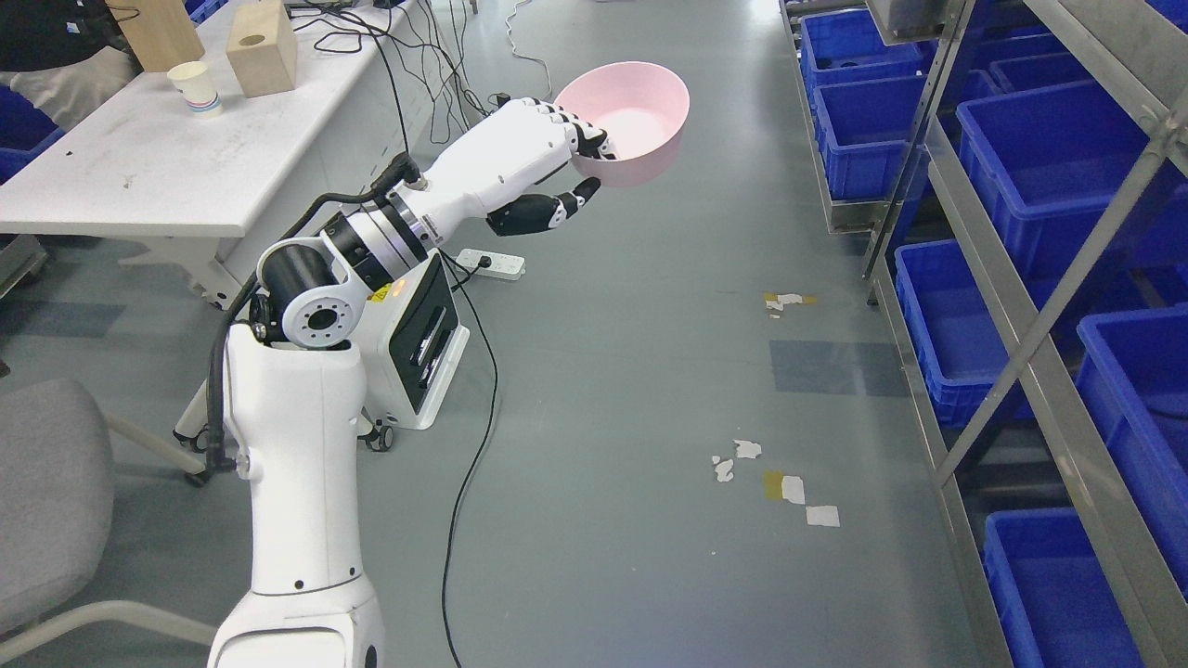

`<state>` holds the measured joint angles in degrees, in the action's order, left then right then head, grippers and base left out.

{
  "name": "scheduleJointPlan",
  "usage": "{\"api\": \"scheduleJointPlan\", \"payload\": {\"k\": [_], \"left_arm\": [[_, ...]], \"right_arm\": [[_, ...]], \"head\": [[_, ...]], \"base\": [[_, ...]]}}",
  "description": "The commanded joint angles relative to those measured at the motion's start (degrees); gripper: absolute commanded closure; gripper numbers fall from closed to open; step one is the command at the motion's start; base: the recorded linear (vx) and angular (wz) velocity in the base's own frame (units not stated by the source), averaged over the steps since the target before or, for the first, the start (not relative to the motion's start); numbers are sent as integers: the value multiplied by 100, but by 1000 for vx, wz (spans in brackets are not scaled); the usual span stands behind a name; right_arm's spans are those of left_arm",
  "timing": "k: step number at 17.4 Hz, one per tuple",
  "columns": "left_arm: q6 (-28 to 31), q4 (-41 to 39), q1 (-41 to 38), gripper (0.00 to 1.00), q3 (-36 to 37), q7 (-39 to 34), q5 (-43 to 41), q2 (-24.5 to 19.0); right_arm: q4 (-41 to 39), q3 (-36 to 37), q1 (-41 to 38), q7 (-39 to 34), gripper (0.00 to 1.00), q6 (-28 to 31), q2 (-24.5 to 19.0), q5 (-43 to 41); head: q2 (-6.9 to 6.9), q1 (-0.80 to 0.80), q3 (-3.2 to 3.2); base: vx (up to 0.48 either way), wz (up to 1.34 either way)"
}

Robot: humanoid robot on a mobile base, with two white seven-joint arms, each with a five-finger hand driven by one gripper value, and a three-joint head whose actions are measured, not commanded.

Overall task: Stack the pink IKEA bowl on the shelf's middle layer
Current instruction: 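Hold the pink bowl raised in the left hand while driving to the rack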

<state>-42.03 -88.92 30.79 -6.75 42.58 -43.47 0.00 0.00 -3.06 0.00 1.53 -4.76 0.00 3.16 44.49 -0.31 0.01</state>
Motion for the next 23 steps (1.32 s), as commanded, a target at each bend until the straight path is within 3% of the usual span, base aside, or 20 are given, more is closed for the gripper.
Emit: {"api": "scheduleJointPlan", "payload": {"k": [1,14,23], "left_arm": [[-33,-2,23,96,173,-30,40,-100],[-15,15,261,96,683,-40,234,-100],[-15,15,261,95,1009,-48,242,-100]], "right_arm": [[-100,-1,-132,-3,0,2,100,1],[-100,-1,-132,-3,0,2,100,1],[-100,-1,-132,-3,0,2,100,1]], "head": [[0,0,0],[0,0,0],[0,0,0]], "base": [[285,0],[324,3],[195,-2]]}}
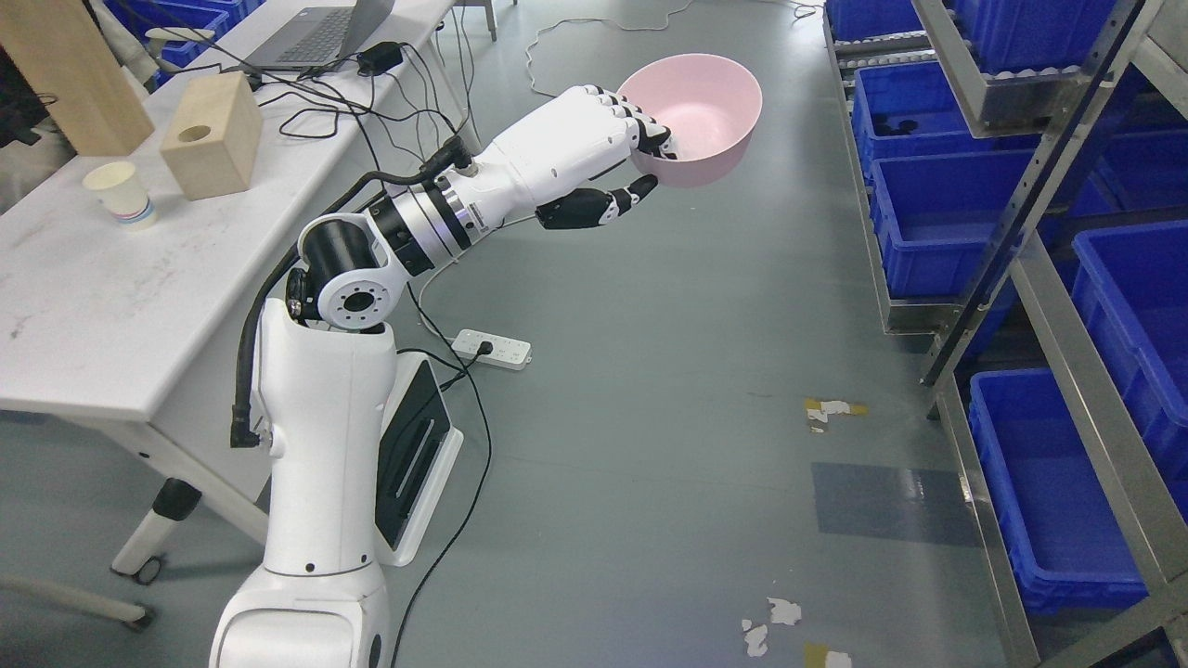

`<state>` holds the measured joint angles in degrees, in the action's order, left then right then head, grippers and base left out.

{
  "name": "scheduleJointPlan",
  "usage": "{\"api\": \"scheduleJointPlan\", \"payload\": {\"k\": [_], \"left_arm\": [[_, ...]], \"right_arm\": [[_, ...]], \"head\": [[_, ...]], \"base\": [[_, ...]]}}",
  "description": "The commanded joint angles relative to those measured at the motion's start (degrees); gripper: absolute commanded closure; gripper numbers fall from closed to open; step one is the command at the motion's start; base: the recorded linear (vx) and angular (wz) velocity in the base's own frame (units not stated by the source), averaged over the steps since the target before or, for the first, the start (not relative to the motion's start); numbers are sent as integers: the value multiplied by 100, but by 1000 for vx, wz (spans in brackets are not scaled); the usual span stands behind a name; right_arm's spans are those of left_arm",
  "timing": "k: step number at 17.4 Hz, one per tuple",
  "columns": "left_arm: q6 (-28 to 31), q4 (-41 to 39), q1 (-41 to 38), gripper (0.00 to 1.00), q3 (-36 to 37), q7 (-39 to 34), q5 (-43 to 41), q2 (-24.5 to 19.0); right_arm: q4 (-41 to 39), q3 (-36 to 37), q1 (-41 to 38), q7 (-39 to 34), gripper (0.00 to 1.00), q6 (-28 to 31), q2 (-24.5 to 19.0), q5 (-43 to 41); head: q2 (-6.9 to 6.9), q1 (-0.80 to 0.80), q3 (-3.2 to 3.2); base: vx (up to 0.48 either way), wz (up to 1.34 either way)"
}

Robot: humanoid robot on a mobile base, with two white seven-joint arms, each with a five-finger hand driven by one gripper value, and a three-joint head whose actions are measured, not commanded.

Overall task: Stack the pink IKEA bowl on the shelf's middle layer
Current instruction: 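Hold the pink bowl raised in the left hand while driving to the rack, then lower the pink bowl with the left hand onto the stacked pink bowls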

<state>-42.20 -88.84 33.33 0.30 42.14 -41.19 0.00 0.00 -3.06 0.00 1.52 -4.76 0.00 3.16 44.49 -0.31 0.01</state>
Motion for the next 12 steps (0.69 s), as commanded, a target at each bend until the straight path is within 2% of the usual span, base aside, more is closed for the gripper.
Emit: {"api": "scheduleJointPlan", "payload": {"k": [1,6,12], "left_arm": [[1,7,7,95,304,-4,14,-100],[-7,7,-2,95,409,-4,49,-100],[-78,-11,-2,95,735,5,128,-100]], "right_arm": [[-100,-2,-132,-3,0,1,100,1],[-100,-2,-132,-3,0,1,100,1],[-100,-2,-132,-3,0,1,100,1]], "head": [[0,0,0],[0,0,0],[0,0,0]], "base": [[142,-228],[127,-606],[71,-1158]]}}
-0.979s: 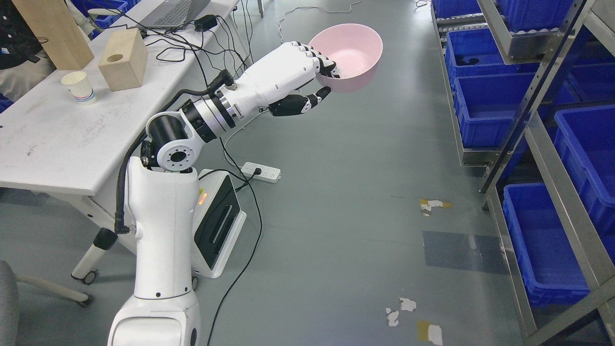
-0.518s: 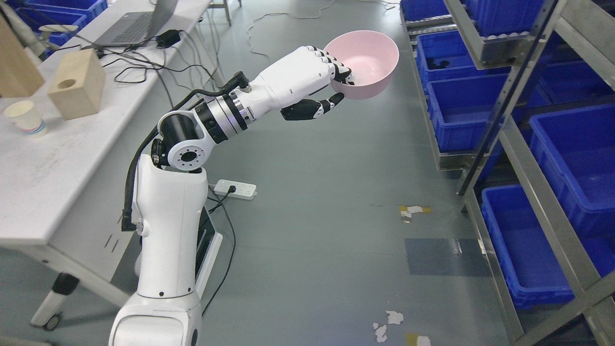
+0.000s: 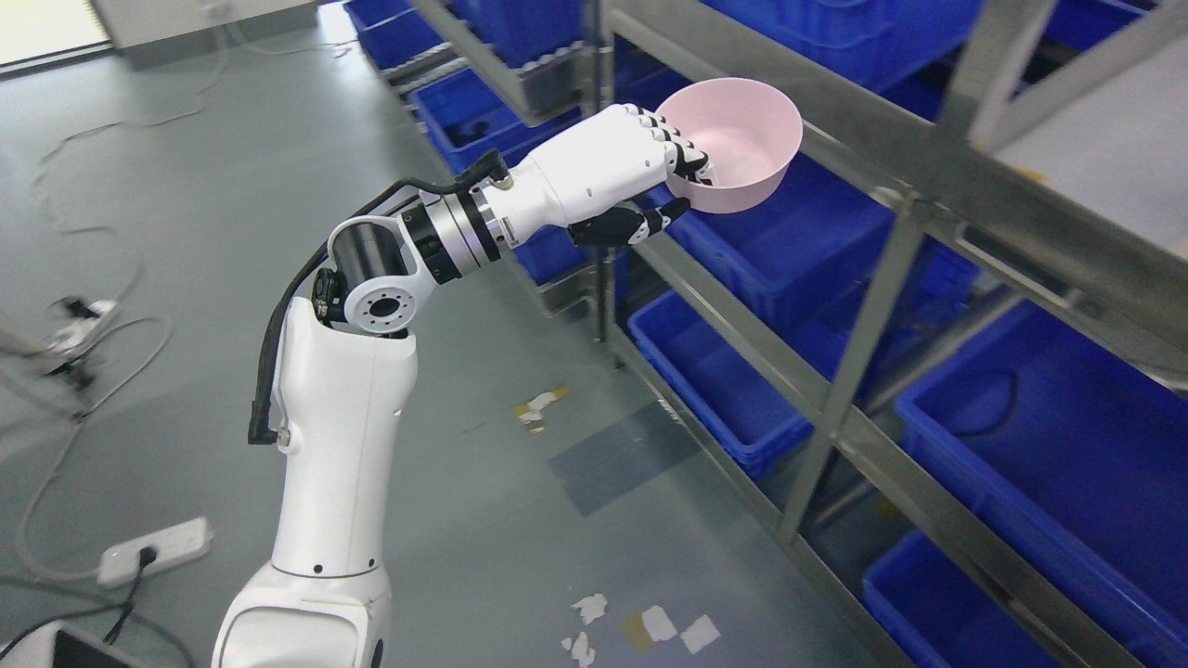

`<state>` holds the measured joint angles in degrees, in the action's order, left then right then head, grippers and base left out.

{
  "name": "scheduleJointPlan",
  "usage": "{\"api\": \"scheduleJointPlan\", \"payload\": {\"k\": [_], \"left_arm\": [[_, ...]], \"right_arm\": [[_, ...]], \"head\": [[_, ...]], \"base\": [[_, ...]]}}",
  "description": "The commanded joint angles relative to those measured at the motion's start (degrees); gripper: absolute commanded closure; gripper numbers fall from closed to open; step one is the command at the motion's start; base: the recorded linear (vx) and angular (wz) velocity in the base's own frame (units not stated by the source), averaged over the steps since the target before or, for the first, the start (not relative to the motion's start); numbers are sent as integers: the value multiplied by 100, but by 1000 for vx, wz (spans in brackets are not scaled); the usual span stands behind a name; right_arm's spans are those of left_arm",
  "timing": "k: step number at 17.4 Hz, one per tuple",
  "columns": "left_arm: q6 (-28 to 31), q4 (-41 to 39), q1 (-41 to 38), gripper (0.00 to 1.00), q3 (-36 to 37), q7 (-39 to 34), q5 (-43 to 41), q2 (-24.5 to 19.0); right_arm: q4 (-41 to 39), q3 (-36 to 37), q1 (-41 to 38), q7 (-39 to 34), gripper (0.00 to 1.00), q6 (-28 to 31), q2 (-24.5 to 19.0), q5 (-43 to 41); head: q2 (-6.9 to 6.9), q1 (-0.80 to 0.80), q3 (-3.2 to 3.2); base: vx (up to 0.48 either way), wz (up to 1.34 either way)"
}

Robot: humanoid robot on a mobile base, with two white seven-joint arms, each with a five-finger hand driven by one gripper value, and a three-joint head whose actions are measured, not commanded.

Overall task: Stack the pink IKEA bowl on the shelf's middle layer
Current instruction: 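Lower the pink bowl with the left hand onto the stacked pink bowls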

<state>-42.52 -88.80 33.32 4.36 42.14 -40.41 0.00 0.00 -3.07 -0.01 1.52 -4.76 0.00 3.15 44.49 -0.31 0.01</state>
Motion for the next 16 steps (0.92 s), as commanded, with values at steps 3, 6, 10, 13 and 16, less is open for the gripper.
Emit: {"api": "scheduleJointPlan", "payload": {"k": [3,6,10,13,16], "left_arm": [[-11,-5,217,95,198,5,60,-100],[7,126,885,95,-312,101,33,-100],[261,364,1422,95,-471,285,-80,-100],[779,477,1659,95,-506,357,-511,-315],[895,584,1652,95,-489,575,-590,-457]], "right_arm": [[-100,-1,-131,-2,0,1,100,-8],[-100,-1,-131,-2,0,1,100,1],[-100,-1,-131,-2,0,1,100,1],[-100,-1,-131,-2,0,1,100,1],[-100,-1,-131,-2,0,1,100,1]], "head": [[0,0,0],[0,0,0],[0,0,0],[0,0,0],[0,0,0]], "base": [[17,-1242],[20,-1261],[22,-997],[47,-730],[57,-551]]}}
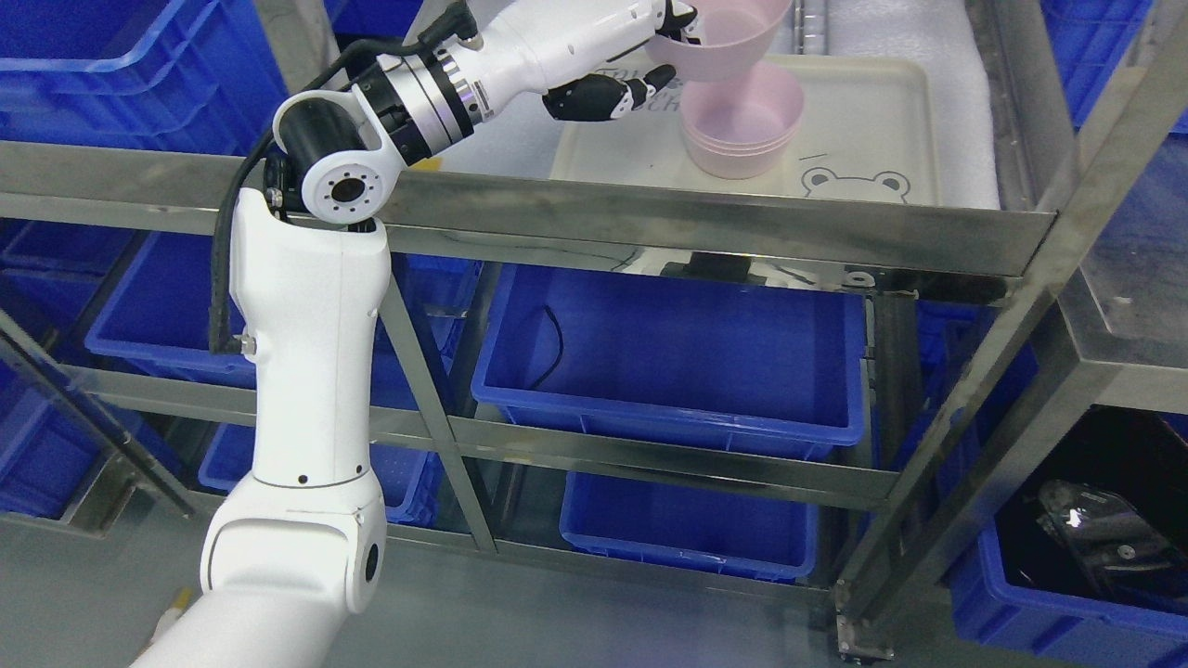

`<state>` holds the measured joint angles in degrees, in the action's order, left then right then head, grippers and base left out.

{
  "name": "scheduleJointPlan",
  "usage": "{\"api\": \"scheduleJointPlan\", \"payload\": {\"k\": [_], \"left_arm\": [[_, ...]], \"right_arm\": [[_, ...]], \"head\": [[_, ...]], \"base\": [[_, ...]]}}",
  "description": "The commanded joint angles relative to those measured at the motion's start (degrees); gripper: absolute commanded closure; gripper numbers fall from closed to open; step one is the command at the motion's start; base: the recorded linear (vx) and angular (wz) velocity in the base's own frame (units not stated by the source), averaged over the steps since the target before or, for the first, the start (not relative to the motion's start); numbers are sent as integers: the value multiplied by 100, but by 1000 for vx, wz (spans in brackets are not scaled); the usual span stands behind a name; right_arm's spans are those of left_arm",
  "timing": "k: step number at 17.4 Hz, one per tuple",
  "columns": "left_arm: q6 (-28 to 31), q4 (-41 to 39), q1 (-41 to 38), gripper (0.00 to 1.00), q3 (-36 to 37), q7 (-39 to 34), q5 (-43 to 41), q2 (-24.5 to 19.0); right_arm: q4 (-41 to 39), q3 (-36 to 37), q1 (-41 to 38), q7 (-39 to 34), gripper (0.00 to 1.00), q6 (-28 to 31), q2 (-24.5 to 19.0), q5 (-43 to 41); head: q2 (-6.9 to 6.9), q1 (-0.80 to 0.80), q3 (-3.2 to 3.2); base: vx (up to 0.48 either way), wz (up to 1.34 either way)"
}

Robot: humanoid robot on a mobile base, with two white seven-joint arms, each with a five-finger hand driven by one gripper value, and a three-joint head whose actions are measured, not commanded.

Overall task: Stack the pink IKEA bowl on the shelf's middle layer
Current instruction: 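Lower the pink bowl with the left hand onto the stacked pink bowls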

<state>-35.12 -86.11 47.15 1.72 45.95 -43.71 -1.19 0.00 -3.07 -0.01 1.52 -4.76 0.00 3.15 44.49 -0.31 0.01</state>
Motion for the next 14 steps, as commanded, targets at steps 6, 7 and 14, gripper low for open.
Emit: {"api": "scheduleJointPlan", "payload": {"k": [6,7,14], "left_arm": [[181,376,-57,94,241,414,-260,-5],[181,385,-75,95,268,414,-278,19],[181,586,-49,94,57,414,-858,4]], "right_arm": [[-100,0,-131,-2,0,1,100,1],[-100,-1,-131,-2,0,1,100,1],[-100,-1,-131,-2,0,1,100,1]], "head": [[0,0,0],[0,0,0],[0,0,0]], "base": [[62,-278],[33,-184],[5,-12]]}}
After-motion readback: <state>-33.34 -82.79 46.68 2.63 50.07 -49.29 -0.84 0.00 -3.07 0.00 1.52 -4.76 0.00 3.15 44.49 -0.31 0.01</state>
